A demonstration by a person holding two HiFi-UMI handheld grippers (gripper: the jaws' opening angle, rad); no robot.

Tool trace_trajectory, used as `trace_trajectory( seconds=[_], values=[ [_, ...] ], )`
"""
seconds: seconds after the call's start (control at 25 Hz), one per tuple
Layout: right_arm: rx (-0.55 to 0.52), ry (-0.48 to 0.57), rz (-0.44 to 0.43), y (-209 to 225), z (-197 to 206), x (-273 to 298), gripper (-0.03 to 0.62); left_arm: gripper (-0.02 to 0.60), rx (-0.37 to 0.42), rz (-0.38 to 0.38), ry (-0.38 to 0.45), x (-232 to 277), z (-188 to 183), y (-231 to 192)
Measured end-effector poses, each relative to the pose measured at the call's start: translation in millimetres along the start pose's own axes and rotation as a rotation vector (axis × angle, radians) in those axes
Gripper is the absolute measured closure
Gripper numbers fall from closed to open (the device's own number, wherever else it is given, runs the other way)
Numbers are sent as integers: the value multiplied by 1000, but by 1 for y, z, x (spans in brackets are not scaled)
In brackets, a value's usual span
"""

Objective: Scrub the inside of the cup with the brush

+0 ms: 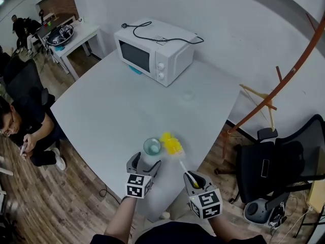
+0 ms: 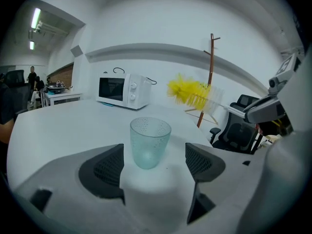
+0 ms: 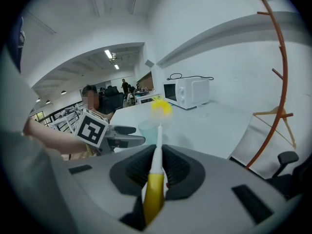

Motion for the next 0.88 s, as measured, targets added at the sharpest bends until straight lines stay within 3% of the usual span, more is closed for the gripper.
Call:
trace_trajectory(
  seconds=[0.28,0.48,0.88],
  values=[
    [9,-49,-26,19,10,20,542,202,11,-22,-24,43,0,-15],
    [12,-58,-25,25,12,26,542,202,34,2,-15,60,-2,-15],
    [-2,-69,-23,22,17,22,542,204,68,-8,-16,60,-5,-13]
  ],
)
Point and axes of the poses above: the fingertips, and each gripper's own axes: x forward along the fingers, y to its right, z out of its underside, the point moved 5 cm from there along -x, backward along the fingers, and after that the axes turned 11 degrees about -x, right-handed, at the moved point
